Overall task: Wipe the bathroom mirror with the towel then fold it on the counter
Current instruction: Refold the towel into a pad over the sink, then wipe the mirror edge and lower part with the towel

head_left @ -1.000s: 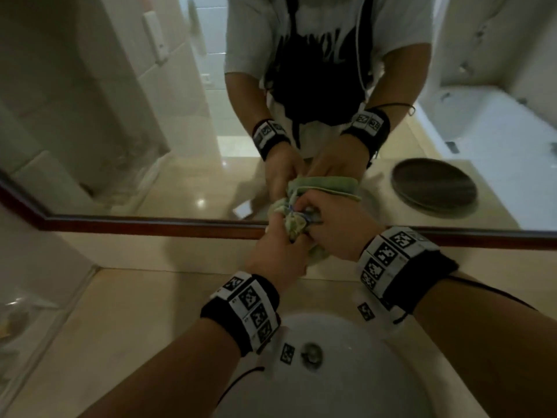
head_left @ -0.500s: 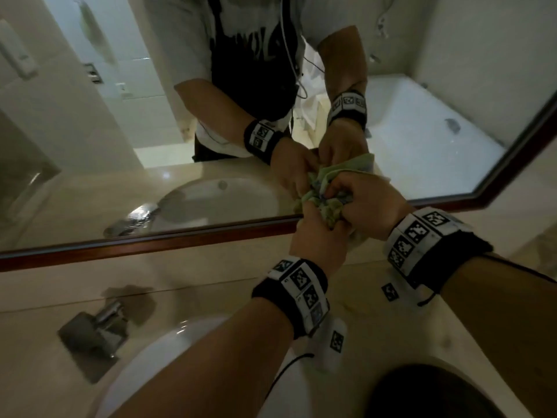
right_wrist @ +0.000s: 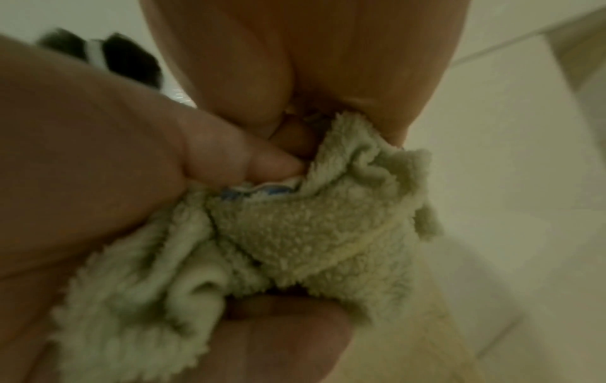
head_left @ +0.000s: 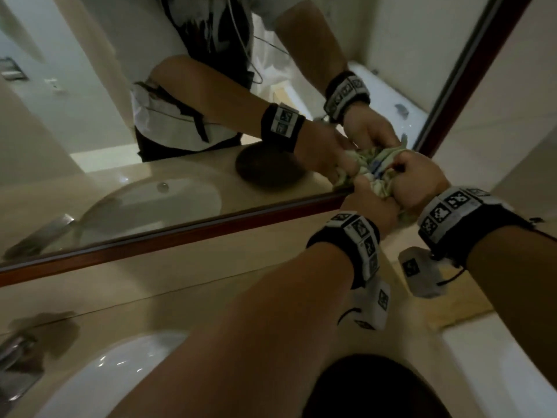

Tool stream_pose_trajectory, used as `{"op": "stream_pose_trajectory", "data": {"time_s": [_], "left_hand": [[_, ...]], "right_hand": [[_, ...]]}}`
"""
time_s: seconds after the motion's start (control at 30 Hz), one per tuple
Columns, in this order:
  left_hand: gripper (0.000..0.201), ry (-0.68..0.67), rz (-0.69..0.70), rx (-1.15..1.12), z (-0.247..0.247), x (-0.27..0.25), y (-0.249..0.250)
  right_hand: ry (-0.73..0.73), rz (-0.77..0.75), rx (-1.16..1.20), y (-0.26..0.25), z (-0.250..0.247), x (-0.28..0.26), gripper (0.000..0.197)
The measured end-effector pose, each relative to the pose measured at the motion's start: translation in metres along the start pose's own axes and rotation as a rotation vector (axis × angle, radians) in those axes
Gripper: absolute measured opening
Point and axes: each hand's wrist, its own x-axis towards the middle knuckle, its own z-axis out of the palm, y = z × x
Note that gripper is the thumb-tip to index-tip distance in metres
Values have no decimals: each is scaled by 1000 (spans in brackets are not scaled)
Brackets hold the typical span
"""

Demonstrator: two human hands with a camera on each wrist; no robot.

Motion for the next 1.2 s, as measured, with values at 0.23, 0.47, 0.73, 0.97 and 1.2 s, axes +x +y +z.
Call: {"op": "stream_pose_trajectory", "data": {"time_s": [0.23,0.47,0.73,0.97,1.2], "left_hand": [[74,-92,-33,122,4,-14,-8],[55,-32,-113,-153,-117,-113,-64],[52,112,-105,-454,-291,-277,-128],[26,378,5,-573,-413,-433,-182],[18,605,184,-511,-516,-547,-207]], "right_hand": [[-235,213,223,25,2,-20,23],[-612,297,854,-47,36,-106,18],[-873,57,832,-197,80,-187,28],[-854,-30,859,-344,120,-297,19],[-758,-87,924,-452,144,-395,5]]}}
